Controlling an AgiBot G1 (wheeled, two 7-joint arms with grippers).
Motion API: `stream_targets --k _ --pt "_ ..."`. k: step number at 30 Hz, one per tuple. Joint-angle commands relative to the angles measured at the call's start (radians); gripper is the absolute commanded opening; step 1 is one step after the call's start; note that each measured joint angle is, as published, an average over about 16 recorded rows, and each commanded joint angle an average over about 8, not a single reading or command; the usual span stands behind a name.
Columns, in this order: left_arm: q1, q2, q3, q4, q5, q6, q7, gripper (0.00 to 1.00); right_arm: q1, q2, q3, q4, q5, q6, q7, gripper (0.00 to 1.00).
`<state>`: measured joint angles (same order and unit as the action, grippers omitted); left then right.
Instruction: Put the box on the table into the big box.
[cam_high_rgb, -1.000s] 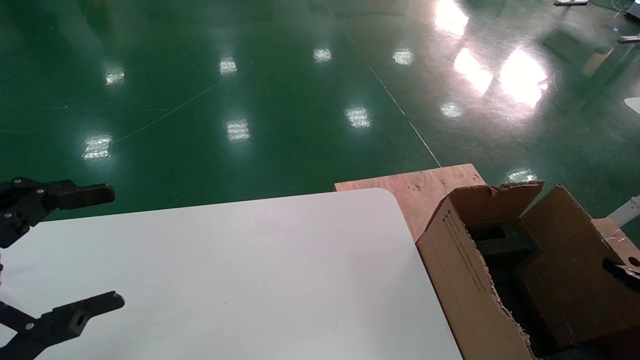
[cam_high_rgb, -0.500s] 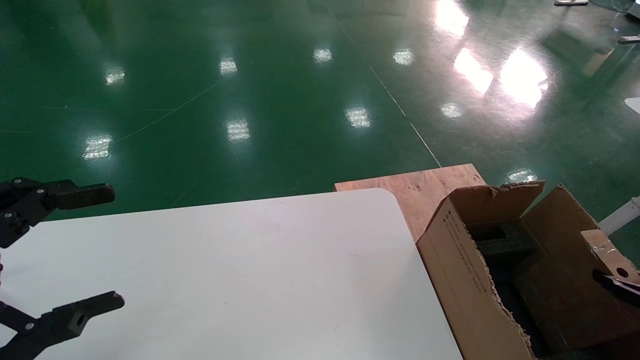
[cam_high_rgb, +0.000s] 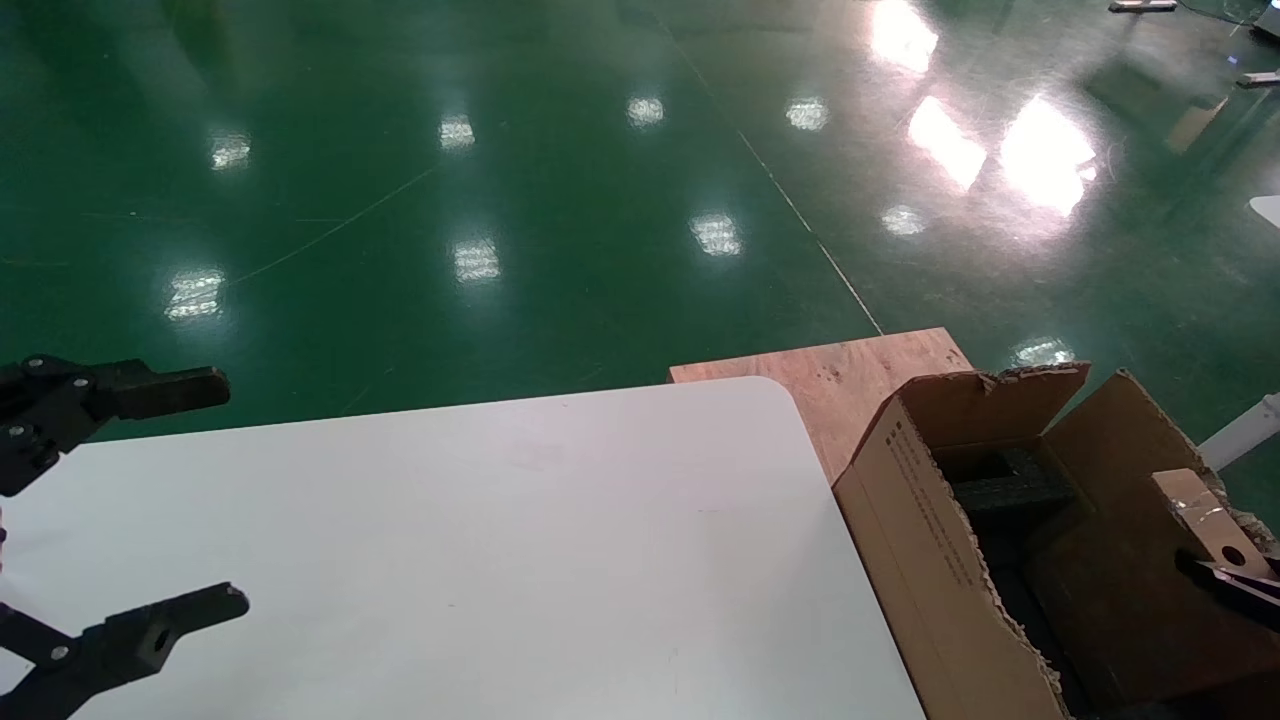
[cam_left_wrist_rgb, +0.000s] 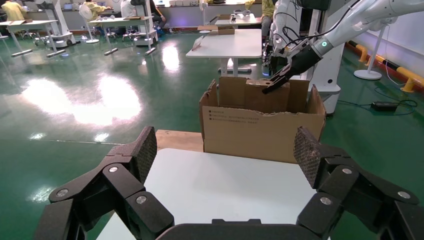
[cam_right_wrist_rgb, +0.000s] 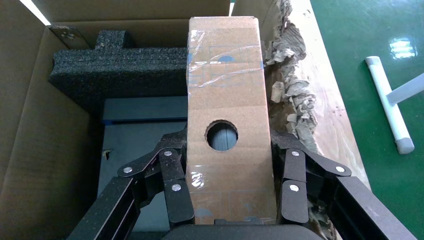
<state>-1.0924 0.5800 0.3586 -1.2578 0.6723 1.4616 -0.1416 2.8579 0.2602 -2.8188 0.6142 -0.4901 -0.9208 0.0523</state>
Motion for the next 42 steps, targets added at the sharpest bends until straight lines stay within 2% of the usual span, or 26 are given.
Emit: stream_targets --k 1,6,7,8,14,15,16,42 --pt "0.000 0.000 0.000 0.000 0.000 0.000 0.000 1.00 0.001 0.001 -0.001 0.007 -0.005 0.005 0.003 0.00" --pt "0.000 0.000 0.000 0.000 0.000 0.000 0.000 1.00 0.001 -0.002 0.001 0.011 -0.011 0.011 0.008 0.00" --pt "0.000 0.000 0.000 0.000 0.000 0.000 0.000 1.00 0.001 -0.002 0.001 0.011 -0.012 0.012 0.008 0.05" --pt "0.000 0.000 0.000 0.000 0.000 0.000 0.000 1.00 0.001 -0.003 0.002 0.012 -0.013 0.012 0.007 0.15" --pt "0.000 0.000 0.000 0.000 0.000 0.000 0.000 1.00 0.000 -0.007 0.002 0.013 -0.019 0.011 0.000 0.90" --pt "0.000 0.000 0.000 0.000 0.000 0.000 0.000 1.00 0.000 -0.007 0.002 0.013 -0.020 0.011 -0.001 0.98" --pt "0.000 0.000 0.000 0.000 0.000 0.000 0.000 1.00 0.000 -0.008 0.002 0.013 -0.020 0.011 -0.001 1.00" --pt "0.000 0.000 0.000 0.000 0.000 0.000 0.000 1.00 -0.003 -0.008 0.003 0.013 -0.020 0.010 -0.001 1.00"
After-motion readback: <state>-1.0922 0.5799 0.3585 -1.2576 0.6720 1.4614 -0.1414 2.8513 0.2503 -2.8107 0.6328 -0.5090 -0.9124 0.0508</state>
